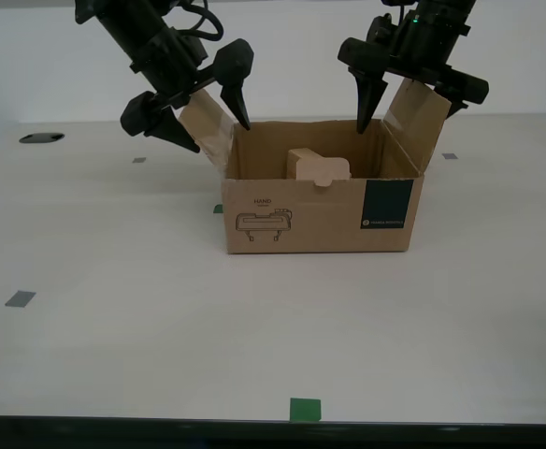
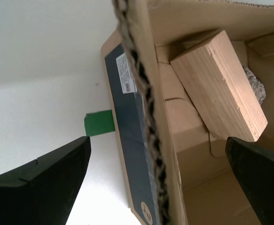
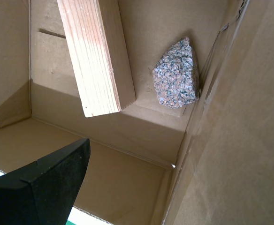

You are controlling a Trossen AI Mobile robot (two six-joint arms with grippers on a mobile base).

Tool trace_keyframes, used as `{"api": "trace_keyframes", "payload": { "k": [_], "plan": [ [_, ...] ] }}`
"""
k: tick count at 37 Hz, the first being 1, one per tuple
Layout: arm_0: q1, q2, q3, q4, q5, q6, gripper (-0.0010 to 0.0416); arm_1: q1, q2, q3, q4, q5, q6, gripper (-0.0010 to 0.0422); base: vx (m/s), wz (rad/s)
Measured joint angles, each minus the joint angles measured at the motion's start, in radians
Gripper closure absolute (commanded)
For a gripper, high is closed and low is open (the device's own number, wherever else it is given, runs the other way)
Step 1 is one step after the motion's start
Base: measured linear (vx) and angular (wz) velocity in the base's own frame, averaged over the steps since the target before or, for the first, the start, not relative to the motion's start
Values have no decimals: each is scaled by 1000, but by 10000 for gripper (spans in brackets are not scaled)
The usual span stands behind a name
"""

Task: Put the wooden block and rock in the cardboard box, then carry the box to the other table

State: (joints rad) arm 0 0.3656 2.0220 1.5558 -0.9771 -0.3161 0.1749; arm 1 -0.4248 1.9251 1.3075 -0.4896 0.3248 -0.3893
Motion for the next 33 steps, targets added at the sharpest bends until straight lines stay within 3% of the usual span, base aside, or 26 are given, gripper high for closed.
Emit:
{"api": "trace_keyframes", "payload": {
  "k": [25, 33],
  "plan": [
    [1, 0, 0, 6, 0, 0, 20, 0, 0, 0, 9, -1, -3, 19, 0, 0],
    [1, 0, 0, 6, -1, 0, 62, 0, 0, 0, 6, 0, -23, 26, 0, 0]
  ]
}}
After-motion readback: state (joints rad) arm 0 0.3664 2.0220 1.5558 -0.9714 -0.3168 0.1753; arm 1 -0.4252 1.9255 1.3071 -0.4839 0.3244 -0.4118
